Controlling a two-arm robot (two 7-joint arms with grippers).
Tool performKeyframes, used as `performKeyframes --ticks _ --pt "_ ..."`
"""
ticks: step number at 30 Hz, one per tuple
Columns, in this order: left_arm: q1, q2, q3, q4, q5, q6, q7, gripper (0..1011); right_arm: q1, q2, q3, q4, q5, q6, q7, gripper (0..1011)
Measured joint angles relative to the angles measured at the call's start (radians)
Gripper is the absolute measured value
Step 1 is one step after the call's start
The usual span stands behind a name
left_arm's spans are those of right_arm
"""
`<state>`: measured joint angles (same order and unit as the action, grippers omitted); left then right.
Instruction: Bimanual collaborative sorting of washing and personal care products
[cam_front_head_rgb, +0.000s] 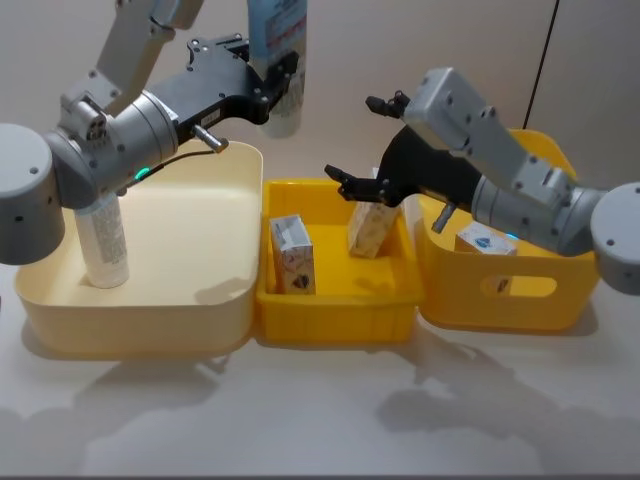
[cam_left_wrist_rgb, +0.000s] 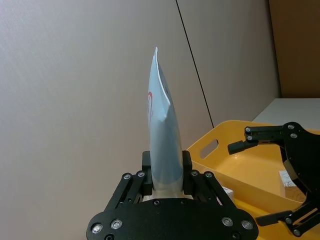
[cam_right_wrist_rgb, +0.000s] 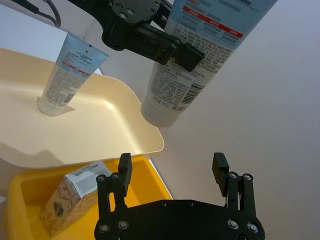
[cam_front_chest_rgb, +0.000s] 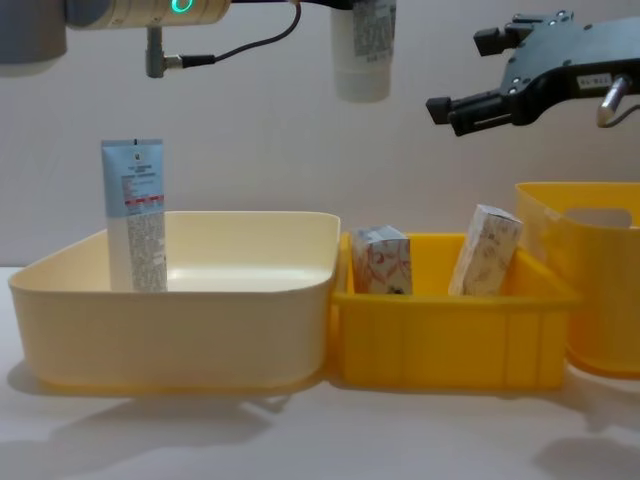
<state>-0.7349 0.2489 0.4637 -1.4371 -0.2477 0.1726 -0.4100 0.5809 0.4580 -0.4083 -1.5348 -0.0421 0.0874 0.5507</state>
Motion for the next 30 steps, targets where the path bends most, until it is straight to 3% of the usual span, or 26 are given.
performKeyframes --ticks 9,30 --pt "0.001 0.0 0.003 0.003 -0.007 0.007 0.0 317 -0.026 -0.029 -0.002 0.01 0.0 -0.013 -0.054 1001" --pt "-0.004 -0.013 0.008 0.05 -0.033 -0.017 -0.01 317 -0.044 -0.124 0.015 0.074 0.114 0.028 -0.097 1001"
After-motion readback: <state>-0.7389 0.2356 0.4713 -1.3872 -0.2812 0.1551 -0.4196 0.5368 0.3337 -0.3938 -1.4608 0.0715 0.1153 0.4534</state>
